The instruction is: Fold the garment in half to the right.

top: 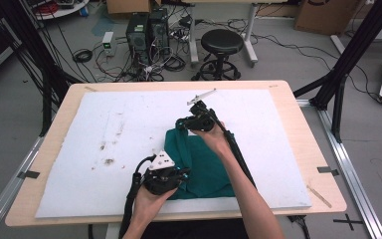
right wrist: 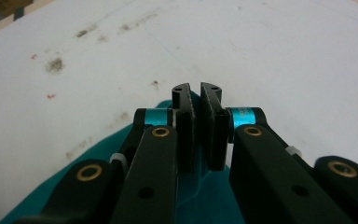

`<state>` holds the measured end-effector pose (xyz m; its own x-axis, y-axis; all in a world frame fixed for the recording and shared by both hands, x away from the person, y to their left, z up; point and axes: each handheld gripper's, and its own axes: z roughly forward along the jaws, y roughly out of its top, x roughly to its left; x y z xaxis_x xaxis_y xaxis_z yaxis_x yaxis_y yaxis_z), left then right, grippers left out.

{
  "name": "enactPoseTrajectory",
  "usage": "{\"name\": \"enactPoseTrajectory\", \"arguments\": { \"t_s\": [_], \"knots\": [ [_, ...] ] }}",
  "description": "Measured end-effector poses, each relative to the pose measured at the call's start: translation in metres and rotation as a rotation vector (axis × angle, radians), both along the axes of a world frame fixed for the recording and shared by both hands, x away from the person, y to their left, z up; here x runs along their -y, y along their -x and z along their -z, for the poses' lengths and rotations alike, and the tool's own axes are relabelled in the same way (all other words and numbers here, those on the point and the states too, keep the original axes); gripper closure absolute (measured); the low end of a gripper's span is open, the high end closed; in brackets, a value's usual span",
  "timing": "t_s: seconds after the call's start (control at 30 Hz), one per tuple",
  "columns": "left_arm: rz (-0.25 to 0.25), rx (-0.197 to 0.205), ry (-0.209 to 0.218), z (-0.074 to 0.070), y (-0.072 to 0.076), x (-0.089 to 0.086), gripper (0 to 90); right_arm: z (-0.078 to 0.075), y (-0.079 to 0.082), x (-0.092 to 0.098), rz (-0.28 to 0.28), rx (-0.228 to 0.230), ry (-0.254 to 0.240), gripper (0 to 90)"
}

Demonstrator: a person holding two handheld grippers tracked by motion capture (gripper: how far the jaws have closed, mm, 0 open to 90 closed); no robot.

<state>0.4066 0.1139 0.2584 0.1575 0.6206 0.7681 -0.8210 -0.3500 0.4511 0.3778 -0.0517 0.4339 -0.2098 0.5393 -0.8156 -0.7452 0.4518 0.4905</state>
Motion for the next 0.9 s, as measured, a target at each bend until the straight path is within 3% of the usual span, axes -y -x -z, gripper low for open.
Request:
{"name": "enactPoseTrajectory", "arguments": {
  "t_s": [0.43,0.73,0.9],
  "knots": [
    [-0.035,-0.008,-0.050,-0.011,-0.008,0.049,84.5,-0.004,-0.013,0.051,0.017,-0.043,-0.064,86.0],
    [-0.061,-0.013,-0.059,-0.015,-0.007,0.075,84.5,-0.003,-0.014,0.073,0.022,-0.030,-0.098,85.7],
    [-0.091,-0.015,-0.058,-0.016,-0.010,0.089,84.5,-0.004,-0.023,0.087,0.022,-0.049,-0.121,85.6]
  ]
}}
